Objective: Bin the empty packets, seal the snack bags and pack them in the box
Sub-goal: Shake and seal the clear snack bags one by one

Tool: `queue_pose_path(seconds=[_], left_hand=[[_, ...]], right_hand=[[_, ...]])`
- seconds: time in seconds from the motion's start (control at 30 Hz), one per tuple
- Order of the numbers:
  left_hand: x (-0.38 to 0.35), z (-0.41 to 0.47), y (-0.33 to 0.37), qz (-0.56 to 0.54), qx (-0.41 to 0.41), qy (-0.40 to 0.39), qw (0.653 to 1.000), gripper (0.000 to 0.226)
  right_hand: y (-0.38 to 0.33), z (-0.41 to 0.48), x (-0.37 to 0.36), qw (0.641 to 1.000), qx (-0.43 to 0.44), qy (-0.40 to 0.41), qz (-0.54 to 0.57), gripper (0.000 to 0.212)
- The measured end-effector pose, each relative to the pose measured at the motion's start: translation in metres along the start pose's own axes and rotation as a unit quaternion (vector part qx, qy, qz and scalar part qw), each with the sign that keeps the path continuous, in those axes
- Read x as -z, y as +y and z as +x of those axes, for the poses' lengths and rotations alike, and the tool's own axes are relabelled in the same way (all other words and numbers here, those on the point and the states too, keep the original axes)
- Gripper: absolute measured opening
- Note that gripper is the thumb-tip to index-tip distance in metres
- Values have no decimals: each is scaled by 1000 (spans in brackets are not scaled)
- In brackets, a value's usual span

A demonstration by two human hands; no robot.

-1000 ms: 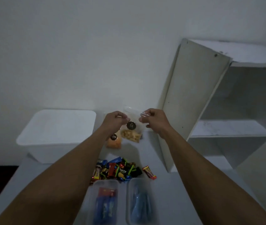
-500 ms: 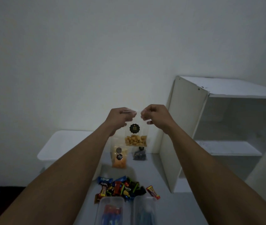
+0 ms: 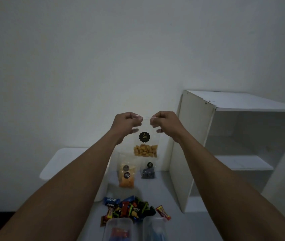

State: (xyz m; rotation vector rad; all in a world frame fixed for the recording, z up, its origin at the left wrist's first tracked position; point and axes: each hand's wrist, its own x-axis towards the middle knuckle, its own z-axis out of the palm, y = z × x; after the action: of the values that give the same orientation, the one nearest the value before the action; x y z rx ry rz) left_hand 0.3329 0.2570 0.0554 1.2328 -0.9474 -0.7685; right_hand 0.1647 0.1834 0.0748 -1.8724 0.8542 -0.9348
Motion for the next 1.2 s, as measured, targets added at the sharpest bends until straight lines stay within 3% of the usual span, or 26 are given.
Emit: queue_pose_path(seconds=[0.47,0.83,1.03,1.2], left_hand=[[9,6,2,-2,-3,-5,1000,19],[12,13,10,47,-30,10,998,9],[13,16,9,79,-27,-22,996,13],[18,25,11,109,-54,18,992,7]], right_hand=[[0,7,-2,999,21,5,-37,15],[-8,17,-16,997,38,-15,-61,11],[-11,23,-14,996,53,-14,-70,10],[-5,23,-14,998,42,-10,-40,17]])
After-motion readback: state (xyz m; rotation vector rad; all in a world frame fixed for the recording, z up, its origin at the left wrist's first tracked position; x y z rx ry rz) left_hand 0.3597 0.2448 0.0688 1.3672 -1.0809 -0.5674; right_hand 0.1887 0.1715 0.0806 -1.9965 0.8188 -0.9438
